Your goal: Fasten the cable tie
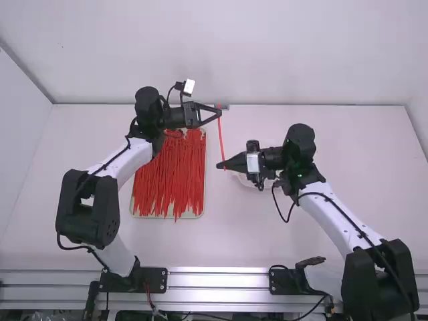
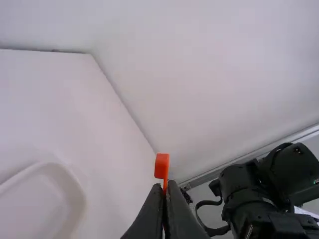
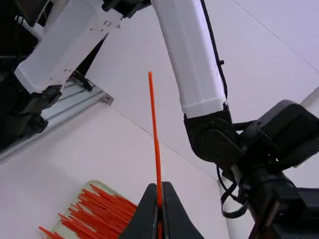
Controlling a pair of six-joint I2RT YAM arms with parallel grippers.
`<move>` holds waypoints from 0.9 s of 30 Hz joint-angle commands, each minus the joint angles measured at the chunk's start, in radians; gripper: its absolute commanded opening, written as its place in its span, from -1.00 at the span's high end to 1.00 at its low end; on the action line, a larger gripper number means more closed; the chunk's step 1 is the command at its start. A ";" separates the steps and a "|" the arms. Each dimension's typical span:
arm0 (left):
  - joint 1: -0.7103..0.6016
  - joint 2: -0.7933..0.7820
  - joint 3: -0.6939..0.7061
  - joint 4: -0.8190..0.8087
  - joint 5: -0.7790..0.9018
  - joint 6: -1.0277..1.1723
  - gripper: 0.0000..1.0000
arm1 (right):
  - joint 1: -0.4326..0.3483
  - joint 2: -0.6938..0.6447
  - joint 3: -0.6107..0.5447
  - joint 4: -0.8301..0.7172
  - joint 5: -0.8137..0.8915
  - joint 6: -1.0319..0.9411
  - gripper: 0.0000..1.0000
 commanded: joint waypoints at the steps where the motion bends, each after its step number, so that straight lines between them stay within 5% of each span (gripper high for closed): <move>1: 0.012 -0.007 -0.006 0.004 -0.007 0.022 0.97 | 0.007 0.002 -0.010 -0.005 0.069 0.026 1.00; 14: 0.010 -0.007 -0.006 0.003 -0.010 0.061 0.97 | -0.014 0.002 -0.010 0.003 -0.100 0.165 1.00; 27: 0.011 -0.007 -0.006 0.006 -0.027 0.138 0.97 | 0.005 0.002 -0.009 0.102 0.046 0.565 1.00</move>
